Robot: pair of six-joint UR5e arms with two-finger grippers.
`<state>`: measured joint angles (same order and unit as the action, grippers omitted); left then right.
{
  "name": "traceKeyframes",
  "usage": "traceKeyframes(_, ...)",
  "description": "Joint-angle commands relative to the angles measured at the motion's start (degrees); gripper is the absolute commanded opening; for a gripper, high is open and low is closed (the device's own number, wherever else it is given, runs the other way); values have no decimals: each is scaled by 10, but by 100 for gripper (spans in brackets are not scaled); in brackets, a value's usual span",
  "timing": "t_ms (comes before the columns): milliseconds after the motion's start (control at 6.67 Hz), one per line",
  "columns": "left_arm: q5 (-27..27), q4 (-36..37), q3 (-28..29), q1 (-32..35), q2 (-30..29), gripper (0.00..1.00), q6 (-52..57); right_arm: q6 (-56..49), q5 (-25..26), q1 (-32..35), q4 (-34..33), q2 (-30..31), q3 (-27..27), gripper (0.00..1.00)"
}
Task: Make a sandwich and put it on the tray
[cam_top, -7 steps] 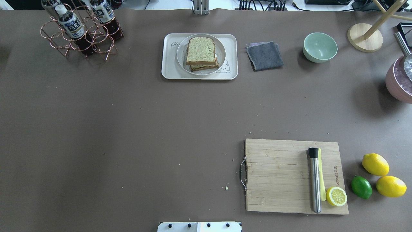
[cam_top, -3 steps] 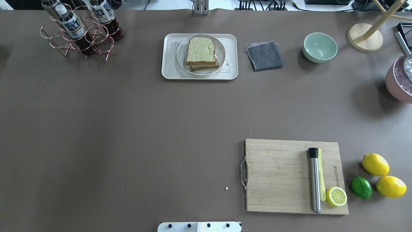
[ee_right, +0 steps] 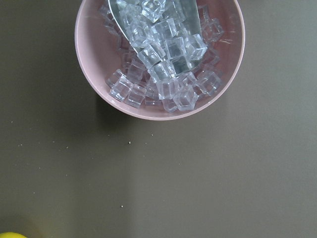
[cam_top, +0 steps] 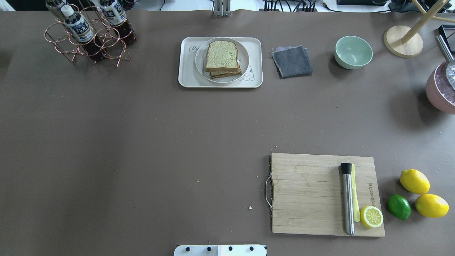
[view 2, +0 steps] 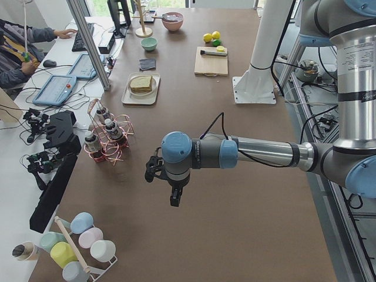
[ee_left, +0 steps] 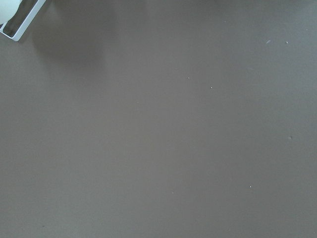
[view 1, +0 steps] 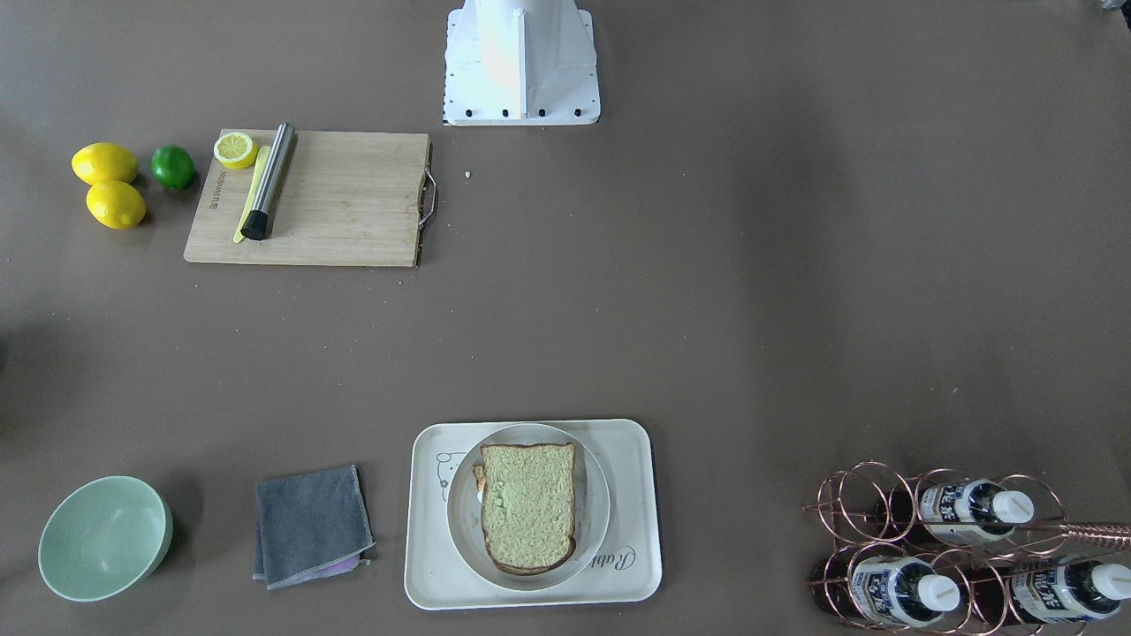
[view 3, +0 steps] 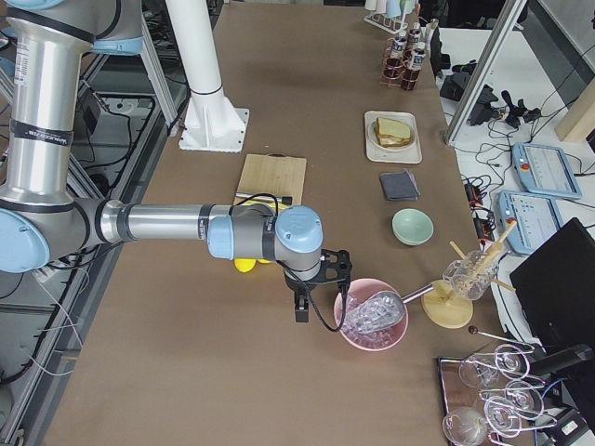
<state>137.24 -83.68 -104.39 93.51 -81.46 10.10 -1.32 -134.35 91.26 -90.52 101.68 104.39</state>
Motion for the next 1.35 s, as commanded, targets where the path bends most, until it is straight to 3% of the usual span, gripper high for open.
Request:
traceKeyframes(0,-1,0,-14,8,2,97,-30,0,-9,-17,-1,0,4,100)
traceKeyframes(750,0,-4,-13,2,-6,98,-45,1,-22,-30,-1,1,3,100)
traceKeyframes(1200,5,-60,10,1,-8,98,-44,1,-20,-31,-1,-12,-5,100)
